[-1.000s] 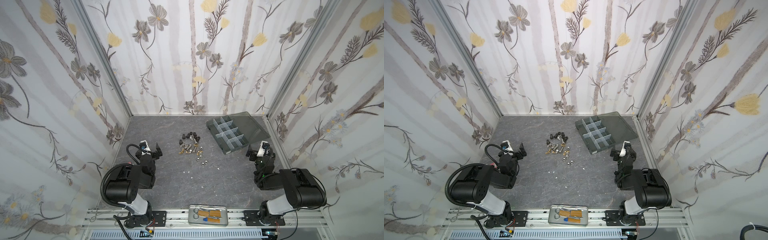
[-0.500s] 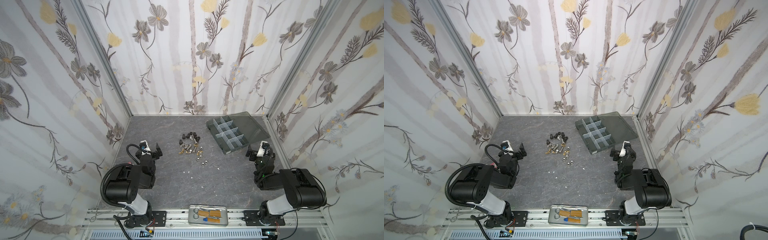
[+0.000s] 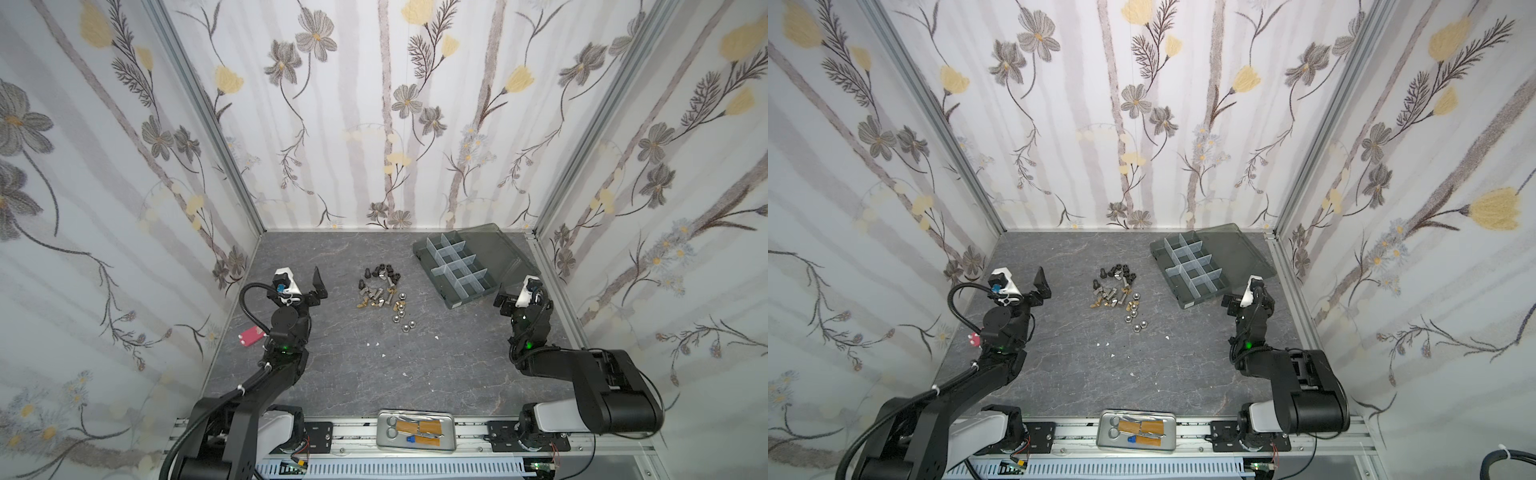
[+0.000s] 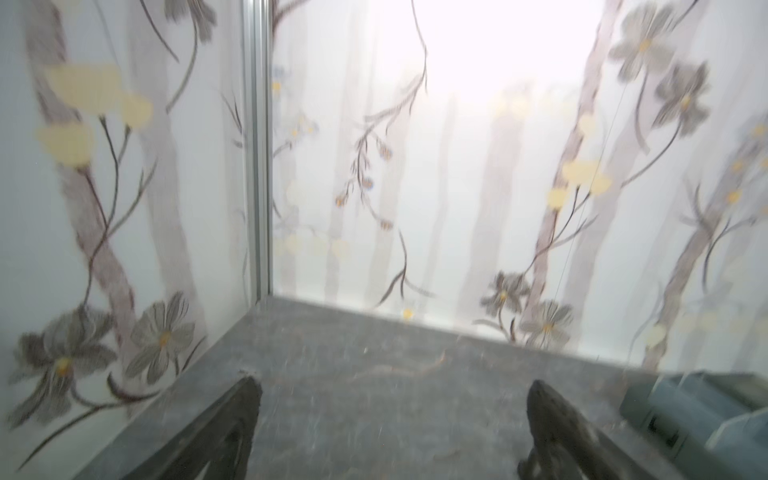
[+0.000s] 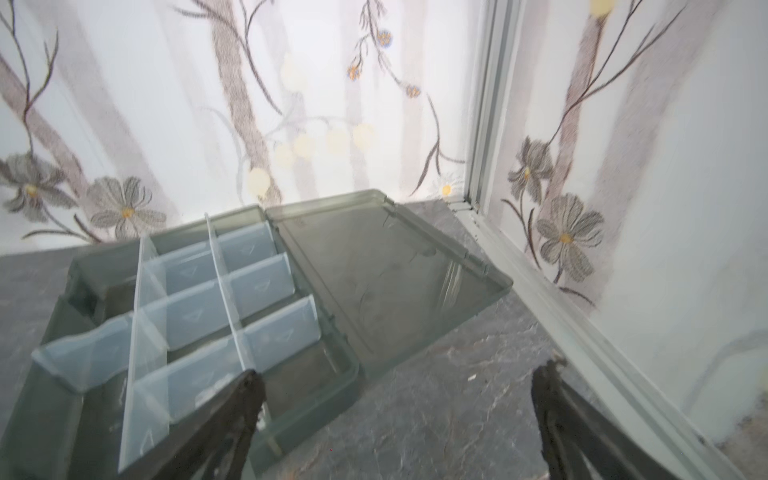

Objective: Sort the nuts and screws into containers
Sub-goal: 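Reach both grippers toward the pile of screws and nuts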

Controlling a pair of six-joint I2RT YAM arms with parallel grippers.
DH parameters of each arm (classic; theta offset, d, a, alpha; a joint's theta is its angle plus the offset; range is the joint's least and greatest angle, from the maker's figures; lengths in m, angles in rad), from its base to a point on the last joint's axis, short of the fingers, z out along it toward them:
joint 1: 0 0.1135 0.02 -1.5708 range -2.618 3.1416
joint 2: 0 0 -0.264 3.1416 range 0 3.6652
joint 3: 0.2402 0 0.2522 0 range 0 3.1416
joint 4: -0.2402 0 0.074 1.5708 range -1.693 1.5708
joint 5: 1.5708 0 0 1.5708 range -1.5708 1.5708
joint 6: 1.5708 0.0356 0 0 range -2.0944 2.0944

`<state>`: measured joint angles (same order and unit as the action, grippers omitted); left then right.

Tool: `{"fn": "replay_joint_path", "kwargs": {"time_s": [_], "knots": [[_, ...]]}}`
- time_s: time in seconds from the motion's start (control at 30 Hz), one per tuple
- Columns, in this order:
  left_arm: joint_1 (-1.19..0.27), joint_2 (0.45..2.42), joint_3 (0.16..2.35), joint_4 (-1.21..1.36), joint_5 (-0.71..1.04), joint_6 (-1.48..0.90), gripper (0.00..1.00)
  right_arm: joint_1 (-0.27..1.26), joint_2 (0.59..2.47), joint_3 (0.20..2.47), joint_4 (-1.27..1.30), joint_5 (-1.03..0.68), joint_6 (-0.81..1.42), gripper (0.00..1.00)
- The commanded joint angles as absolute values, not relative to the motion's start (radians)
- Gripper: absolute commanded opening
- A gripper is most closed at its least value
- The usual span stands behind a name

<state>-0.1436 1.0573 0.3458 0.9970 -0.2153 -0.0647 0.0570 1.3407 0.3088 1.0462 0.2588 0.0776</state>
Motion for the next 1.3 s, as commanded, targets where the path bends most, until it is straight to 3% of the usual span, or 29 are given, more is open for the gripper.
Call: {"fn": "replay_joint_path", "kwargs": {"time_s": [0.0, 0.03, 0.07, 0.1, 0.13, 0.23, 0.4, 0.5, 0.77, 1.27], "knots": [[-0.183, 0.977, 0.482, 0.701, -0.136, -0.162, 1.0, 0.052, 1.224, 0.482, 0.6, 0.295, 0.293, 0.99], [-0.206, 0.985, 0.53, 0.643, -0.13, -0.166, 1.0, 0.049, 1.225, 0.533, 0.5, 0.294, 0.424, 1.0], [-0.223, 1.002, 0.565, 0.598, -0.131, -0.176, 1.0, 0.032, 1.241, 0.564, 0.454, 0.187, 0.499, 1.0], [-0.239, 1.032, 0.609, 0.552, -0.126, -0.19, 1.0, 0.012, 1.278, 0.606, 0.475, -0.092, 0.442, 1.0], [-0.257, 1.071, 0.646, 0.506, -0.117, -0.199, 1.0, 0.04, 1.319, 0.669, 0.426, -0.223, 0.395, 1.0], [-0.328, 1.194, 0.745, 0.401, -0.143, -0.186, 1.0, 0.24, 1.421, 0.864, 0.187, -0.087, 0.286, 1.0], [-0.357, 1.322, 0.786, 0.338, -0.061, -0.267, 0.98, 0.516, 1.664, 1.143, -0.118, 0.116, 0.143, 0.72], [-0.364, 1.347, 0.777, 0.28, -0.054, -0.275, 0.95, 0.565, 1.773, 1.242, -0.232, 0.048, 0.14, 0.57], [-0.457, 1.353, 0.707, 0.114, -0.037, -0.196, 0.96, 0.671, 1.848, 1.242, -0.294, 0.006, 0.134, 0.55], [-0.555, 1.472, 0.698, 0.152, -0.075, -0.162, 1.0, 0.711, 1.948, 1.236, -0.36, -0.036, 0.114, 0.53]]}}
